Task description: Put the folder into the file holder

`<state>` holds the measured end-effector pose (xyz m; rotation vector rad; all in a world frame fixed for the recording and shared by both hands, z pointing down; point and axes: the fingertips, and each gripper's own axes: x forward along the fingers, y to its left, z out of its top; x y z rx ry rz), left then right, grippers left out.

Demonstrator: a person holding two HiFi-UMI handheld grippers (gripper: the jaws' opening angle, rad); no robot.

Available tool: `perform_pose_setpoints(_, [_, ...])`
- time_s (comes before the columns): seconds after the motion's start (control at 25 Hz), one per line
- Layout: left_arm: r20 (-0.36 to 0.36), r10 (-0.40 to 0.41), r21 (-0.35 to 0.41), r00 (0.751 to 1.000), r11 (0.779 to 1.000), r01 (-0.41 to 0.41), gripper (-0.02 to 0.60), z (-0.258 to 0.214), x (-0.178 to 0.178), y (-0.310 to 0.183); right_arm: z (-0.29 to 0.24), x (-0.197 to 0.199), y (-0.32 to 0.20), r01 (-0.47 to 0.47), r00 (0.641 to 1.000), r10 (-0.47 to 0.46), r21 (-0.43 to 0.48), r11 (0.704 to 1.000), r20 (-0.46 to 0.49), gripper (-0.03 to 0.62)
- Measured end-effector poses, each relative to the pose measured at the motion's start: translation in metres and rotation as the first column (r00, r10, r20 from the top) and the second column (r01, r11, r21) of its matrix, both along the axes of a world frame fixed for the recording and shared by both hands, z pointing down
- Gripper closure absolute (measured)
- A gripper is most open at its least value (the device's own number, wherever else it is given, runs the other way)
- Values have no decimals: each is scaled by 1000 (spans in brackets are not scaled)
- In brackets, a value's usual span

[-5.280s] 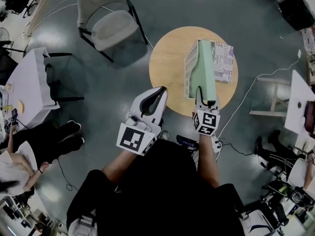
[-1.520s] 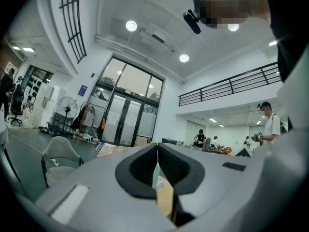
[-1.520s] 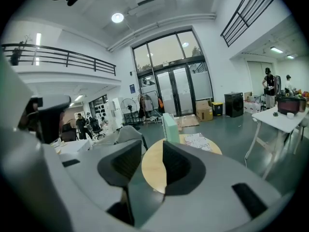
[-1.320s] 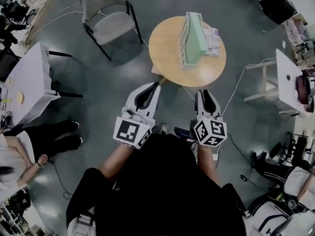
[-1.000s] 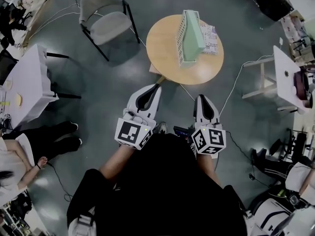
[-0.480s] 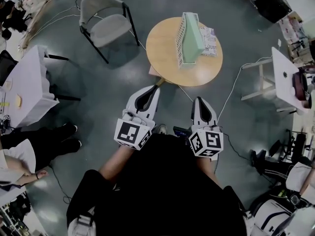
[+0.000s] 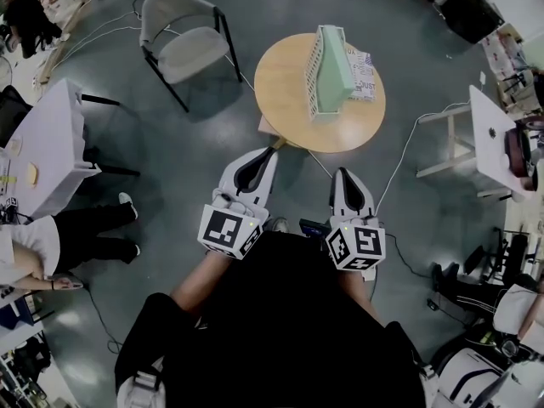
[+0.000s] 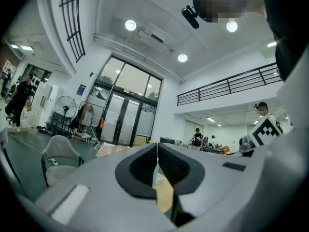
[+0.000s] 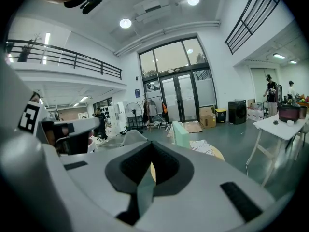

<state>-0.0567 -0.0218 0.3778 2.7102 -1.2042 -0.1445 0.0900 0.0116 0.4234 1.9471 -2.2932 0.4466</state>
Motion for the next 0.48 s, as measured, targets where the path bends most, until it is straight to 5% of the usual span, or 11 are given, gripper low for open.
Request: perform_pose_setpoints(0.48, [-9,-14,-1,1000,1000,14,571,-2,-6,-2,2,-6,-4,12,1000,-12,-6,1000,-6,600])
